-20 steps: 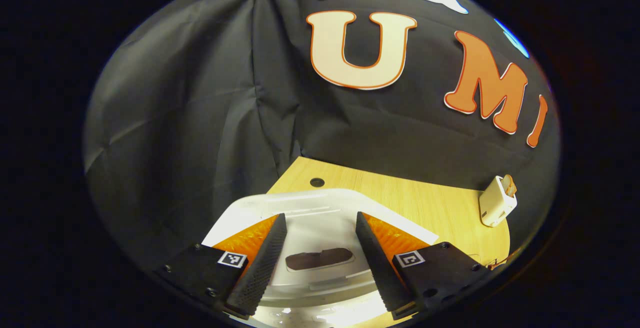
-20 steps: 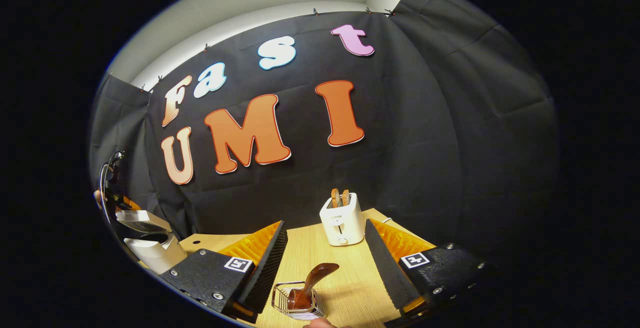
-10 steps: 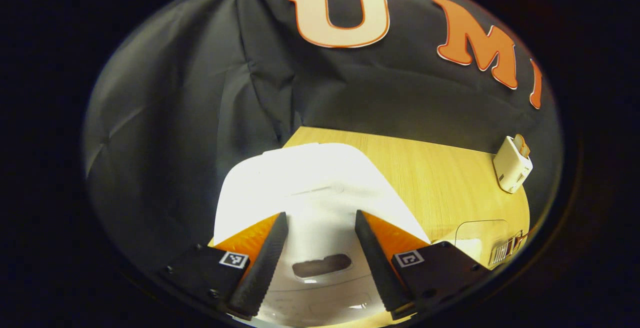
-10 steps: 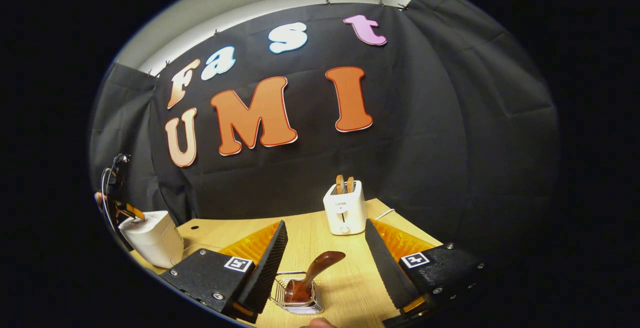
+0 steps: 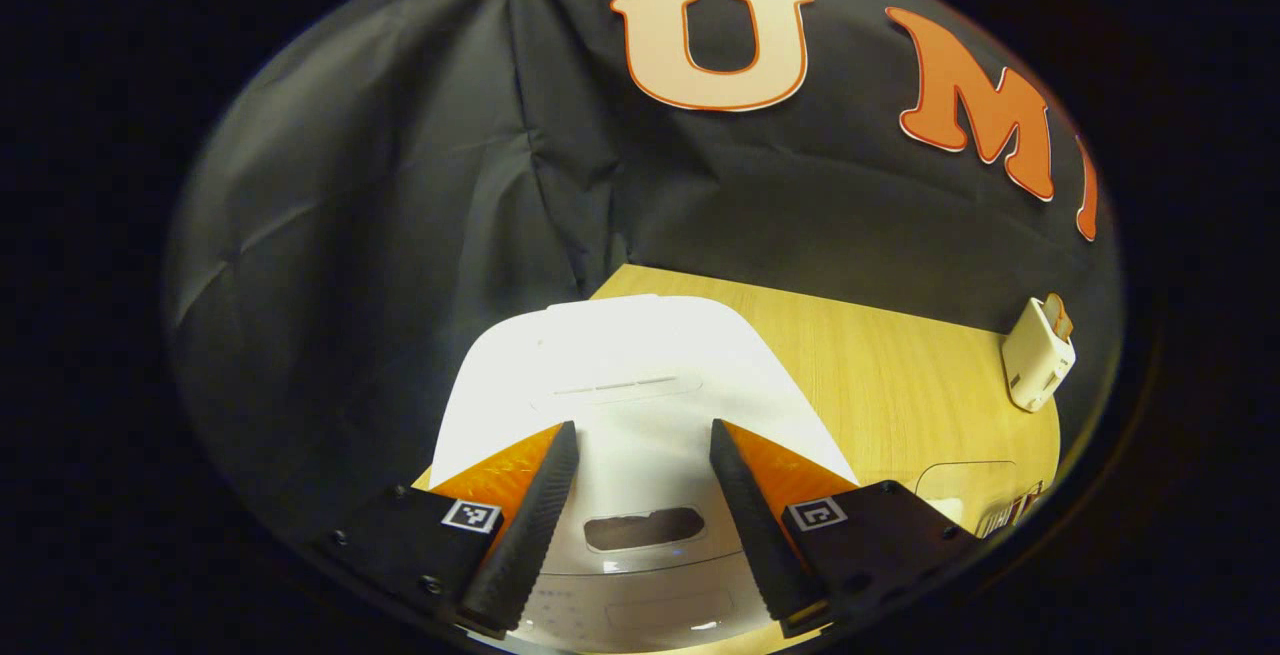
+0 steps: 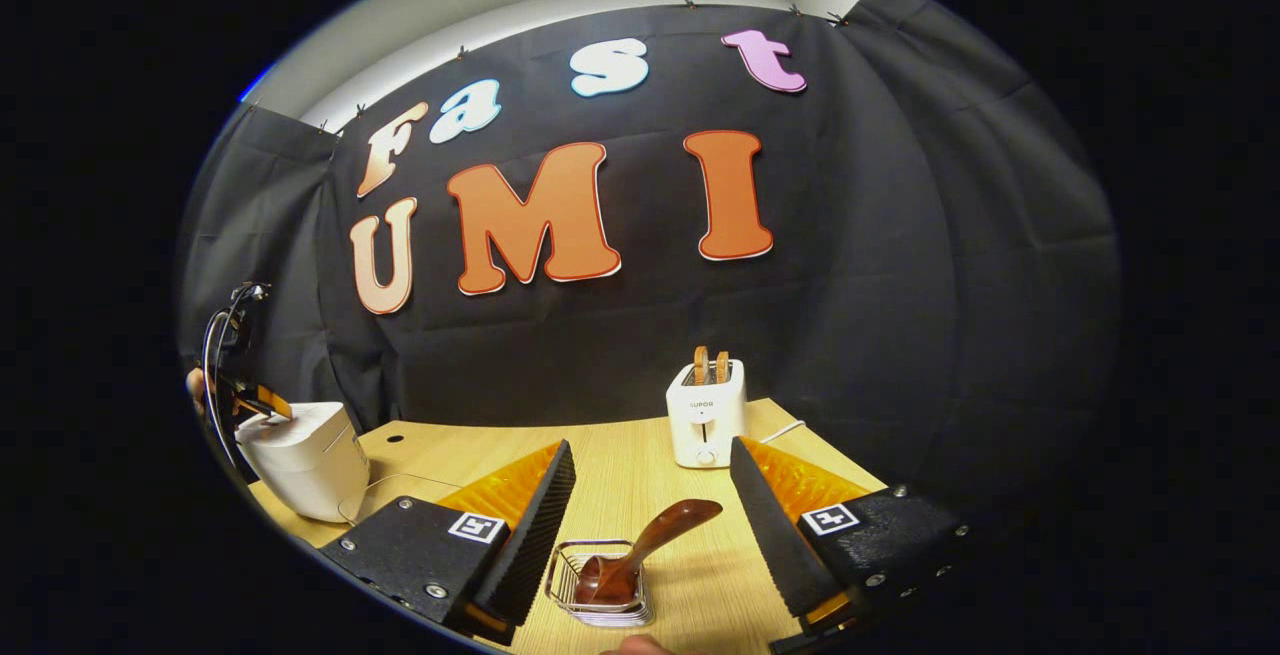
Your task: Close the left gripper, press the button to open the rice cooker; take a wooden spoon from the chopstick holder with the right hand, scoop a spoonful of rice and pour it into the rice cooker, then put the wooden spoon back into the chopstick holder.
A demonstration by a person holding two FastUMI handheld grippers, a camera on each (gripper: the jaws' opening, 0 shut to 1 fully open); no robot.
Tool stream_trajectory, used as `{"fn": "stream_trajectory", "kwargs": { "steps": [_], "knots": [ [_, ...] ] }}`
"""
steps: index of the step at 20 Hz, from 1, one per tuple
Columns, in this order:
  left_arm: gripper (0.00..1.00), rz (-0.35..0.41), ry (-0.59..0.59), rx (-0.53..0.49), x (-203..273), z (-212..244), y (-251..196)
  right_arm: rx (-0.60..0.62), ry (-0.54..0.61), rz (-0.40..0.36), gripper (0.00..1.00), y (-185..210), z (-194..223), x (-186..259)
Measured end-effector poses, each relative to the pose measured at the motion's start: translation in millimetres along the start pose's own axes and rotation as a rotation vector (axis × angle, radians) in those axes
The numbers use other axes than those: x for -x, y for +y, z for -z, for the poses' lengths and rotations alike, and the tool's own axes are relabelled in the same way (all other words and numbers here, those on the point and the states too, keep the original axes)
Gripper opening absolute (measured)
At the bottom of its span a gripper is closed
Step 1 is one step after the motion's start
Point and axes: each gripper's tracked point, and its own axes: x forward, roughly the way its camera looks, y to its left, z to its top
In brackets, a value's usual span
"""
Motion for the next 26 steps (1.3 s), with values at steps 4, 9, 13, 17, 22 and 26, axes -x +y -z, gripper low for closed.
{"fn": "stream_trajectory", "kwargs": {
  "steps": [4,9,13,17,22,26],
  "knots": [
    [0.86,-0.022,-0.162,-0.021,5.8,-22.6,-6.1,0.027,-0.042,-0.011,0.92,11.8,-9.5,-1.3],
    [0.86,0.038,-0.39,-0.057,39.4,-57.0,-31.6,0.074,-0.09,-0.028,0.92,31.7,-17.9,-5.0],
    [0.88,0.192,-0.561,-0.063,70.0,-66.7,-75.2,0.116,-0.143,-0.047,0.92,52.1,-24.0,-6.8],
    [0.89,0.333,-0.662,-0.107,98.1,-56.1,-122.6,0.139,-0.172,-0.062,0.92,66.5,-25.1,-6.7],
    [0.93,0.355,-0.789,-0.159,128.5,-48.7,-149.2,0.137,-0.163,-0.088,0.93,74.1,-17.5,-2.9],
    [0.96,0.348,-0.836,-0.178,133.8,-38.5,-161.4,0.149,-0.176,-0.088,0.92,75.2,-17.0,-0.2]
  ]
}}
